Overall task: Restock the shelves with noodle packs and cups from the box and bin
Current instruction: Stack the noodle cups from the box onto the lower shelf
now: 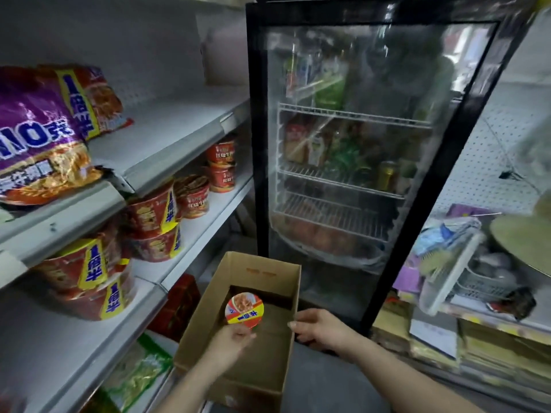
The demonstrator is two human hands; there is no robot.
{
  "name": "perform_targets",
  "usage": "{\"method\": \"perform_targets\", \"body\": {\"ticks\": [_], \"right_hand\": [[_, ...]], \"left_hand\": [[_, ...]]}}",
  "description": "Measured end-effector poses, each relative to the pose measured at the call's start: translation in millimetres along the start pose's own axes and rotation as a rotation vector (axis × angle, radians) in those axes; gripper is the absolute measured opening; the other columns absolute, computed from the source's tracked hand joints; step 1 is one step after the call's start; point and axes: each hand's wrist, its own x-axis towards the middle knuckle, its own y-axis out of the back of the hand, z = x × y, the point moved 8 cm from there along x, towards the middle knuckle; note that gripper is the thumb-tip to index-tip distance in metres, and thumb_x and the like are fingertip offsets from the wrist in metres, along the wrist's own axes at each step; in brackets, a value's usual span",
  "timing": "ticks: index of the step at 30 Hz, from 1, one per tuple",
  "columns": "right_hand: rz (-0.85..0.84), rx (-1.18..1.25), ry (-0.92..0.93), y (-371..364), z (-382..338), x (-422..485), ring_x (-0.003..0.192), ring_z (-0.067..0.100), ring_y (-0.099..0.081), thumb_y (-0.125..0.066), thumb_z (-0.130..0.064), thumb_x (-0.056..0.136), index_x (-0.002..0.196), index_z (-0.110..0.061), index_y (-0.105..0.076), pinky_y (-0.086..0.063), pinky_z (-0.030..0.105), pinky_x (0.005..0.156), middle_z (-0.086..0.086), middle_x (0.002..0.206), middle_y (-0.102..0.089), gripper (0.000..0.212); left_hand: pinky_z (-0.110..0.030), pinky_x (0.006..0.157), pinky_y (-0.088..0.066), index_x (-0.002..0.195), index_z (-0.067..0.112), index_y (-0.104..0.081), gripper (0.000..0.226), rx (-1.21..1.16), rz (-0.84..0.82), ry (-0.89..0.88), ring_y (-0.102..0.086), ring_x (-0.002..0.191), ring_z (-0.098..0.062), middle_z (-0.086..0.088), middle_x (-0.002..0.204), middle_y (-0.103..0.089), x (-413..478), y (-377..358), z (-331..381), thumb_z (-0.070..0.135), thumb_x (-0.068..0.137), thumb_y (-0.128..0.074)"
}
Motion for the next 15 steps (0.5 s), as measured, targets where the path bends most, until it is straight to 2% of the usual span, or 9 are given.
{"method": "perform_targets", "body": {"ticks": [2,4,6,8,10,12,15], "right_hand": [[-0.004,0.011,-0.011,0,-4,18,0.103,0.015,-0.060,-0.069,-0.047,0.086,0.137,-0.017,-0.052,-0.047,0.023,0.072,0.002,0.123,-0.062,0.062],[0.021,0.015,-0.012,4,-11,37,0.107,0.018,-0.061,-0.068,-0.046,0.087,0.137,-0.016,-0.052,-0.048,0.024,0.075,0.006,0.124,-0.063,0.060],[0.050,0.045,-0.029,7,-18,55,0.098,0.015,-0.062,-0.068,-0.043,0.089,0.137,-0.014,-0.052,-0.046,0.024,0.072,0.007,0.116,-0.066,0.058],[0.071,0.084,-0.052,9,-25,71,0.089,0.010,-0.062,-0.067,-0.039,0.091,0.136,-0.013,-0.052,-0.047,0.017,0.067,0.006,0.109,-0.067,0.055],[0.078,0.106,-0.070,8,-33,83,0.083,0.004,-0.061,-0.066,-0.036,0.092,0.137,-0.012,-0.051,-0.046,0.012,0.061,-0.001,0.101,-0.065,0.053],[0.080,0.113,-0.102,7,-33,99,0.090,0.004,-0.062,-0.066,-0.038,0.092,0.137,-0.012,-0.051,-0.048,0.014,0.066,-0.002,0.108,-0.065,0.055],[0.085,0.110,-0.158,0,-27,119,0.105,0.011,-0.060,-0.065,-0.040,0.092,0.138,-0.013,-0.051,-0.048,0.020,0.076,0.001,0.122,-0.062,0.055]], "left_hand": [[-0.019,0.070,-0.049,0.101,0.017,-0.065,0.010,0.023,-0.007,0.005,-0.064,0.083,-0.012,-0.006,0.102,-0.071,26,12,2,0.025,0.094,-0.067],[-0.029,0.074,-0.052,0.094,0.024,-0.066,0.004,0.057,-0.021,-0.007,-0.065,0.084,-0.015,-0.002,0.096,-0.071,56,25,4,0.027,0.092,-0.068],[-0.041,0.082,-0.053,0.080,0.024,-0.069,0.008,0.071,-0.017,0.005,-0.064,0.083,-0.024,-0.006,0.085,-0.070,88,38,2,0.023,0.087,-0.072],[-0.043,0.085,-0.053,0.075,0.022,-0.070,0.010,0.075,-0.038,0.035,-0.064,0.087,-0.028,-0.016,0.092,-0.071,122,47,-11,0.025,0.083,-0.073],[-0.041,0.088,-0.053,0.083,0.022,-0.071,0.008,0.077,-0.071,0.052,-0.066,0.094,-0.026,-0.016,0.105,-0.071,143,54,-15,0.030,0.085,-0.072],[-0.039,0.089,-0.055,0.092,0.023,-0.073,0.013,0.099,-0.091,0.072,-0.068,0.097,-0.024,-0.010,0.107,-0.072,154,61,-14,0.034,0.086,-0.070],[-0.027,0.069,-0.046,0.104,0.019,-0.073,0.019,0.104,-0.096,0.104,-0.068,0.093,-0.024,-0.009,0.100,-0.072,159,68,-10,0.031,0.091,-0.067]]}}
